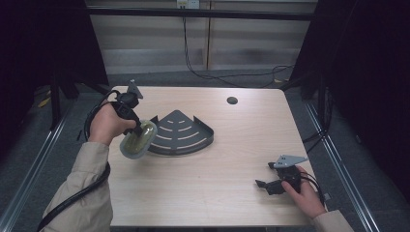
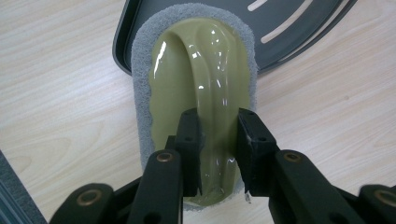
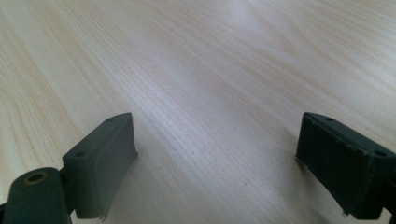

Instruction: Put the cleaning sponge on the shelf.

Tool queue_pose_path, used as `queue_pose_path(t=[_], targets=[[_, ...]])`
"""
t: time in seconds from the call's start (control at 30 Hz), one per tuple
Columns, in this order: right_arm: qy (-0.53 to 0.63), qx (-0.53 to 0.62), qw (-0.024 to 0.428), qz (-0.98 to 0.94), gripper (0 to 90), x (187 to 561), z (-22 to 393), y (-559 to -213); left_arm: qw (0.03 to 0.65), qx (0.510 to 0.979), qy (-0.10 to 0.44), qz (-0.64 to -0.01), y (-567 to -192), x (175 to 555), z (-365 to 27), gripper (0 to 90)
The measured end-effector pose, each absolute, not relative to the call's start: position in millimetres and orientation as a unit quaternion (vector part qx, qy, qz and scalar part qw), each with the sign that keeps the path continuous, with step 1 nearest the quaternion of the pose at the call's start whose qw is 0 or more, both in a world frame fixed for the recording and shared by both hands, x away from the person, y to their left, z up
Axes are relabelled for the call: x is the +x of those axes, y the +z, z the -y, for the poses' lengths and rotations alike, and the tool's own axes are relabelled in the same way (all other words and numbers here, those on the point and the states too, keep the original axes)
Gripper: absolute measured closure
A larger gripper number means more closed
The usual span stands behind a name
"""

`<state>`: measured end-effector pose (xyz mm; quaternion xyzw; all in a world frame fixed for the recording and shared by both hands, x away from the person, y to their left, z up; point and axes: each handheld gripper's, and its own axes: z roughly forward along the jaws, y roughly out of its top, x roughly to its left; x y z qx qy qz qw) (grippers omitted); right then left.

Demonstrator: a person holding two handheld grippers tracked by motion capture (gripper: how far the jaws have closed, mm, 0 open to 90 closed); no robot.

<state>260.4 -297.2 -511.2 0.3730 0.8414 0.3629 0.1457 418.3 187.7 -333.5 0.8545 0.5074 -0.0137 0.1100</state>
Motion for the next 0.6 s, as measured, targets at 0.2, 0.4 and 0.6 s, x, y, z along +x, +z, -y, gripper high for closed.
queue_pose_path(t=[0.2,0.4,0.6], targets=[[0.363,0.373,0.145,-0.841,11.2,260,297,-511,0.112,0.857,-0.007,-0.503,-336,427,-183,72.1],[0.363,0.373,0.145,-0.841,11.2,260,297,-511,0.117,0.859,-0.005,-0.499,-335,434,-176,72.1],[0.363,0.373,0.146,-0.841,11.2,260,297,-511,0.116,0.861,-0.008,-0.495,-336,441,-170,72.0]])
